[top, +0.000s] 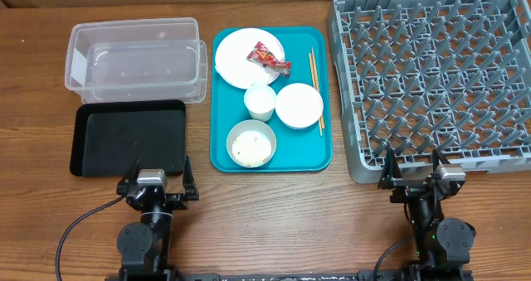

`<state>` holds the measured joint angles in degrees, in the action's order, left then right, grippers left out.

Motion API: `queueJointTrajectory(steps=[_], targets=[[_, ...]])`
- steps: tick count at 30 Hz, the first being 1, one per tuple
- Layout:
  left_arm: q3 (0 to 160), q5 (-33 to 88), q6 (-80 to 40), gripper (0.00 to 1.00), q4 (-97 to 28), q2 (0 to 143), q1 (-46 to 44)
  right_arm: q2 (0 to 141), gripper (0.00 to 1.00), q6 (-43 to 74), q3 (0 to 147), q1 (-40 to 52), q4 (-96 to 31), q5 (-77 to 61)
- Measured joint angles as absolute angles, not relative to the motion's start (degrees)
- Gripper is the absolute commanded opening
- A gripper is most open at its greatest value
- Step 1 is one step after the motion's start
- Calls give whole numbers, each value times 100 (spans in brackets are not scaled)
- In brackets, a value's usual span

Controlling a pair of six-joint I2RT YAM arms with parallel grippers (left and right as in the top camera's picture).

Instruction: Sort waste into correct bins and load items into the dishwasher

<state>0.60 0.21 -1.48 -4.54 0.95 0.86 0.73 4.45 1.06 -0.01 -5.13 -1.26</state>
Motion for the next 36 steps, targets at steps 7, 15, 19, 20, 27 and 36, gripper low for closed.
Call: queueJointTrajectory(steps=[7,15,19,20,27,36], targets=[[60,25,-150,100,-454,95,86,73,100,445,106,-1,-510,-128],[60,180,-152,100,-427,95,86,73,100,447,106,-3,-513,-126],[60,427,-152,100,-423,95,86,73,100,445,106,-1,-513,-128],[62,499,-152,100,-423,95,86,73,100,445,106,-3,-510,-128],[117,755,-152,100,-451,95,86,73,100,447,106,-1,-508,-126],[187,952,-176,100,-486,108,86,73,100,447,106,-3,-510,-126]])
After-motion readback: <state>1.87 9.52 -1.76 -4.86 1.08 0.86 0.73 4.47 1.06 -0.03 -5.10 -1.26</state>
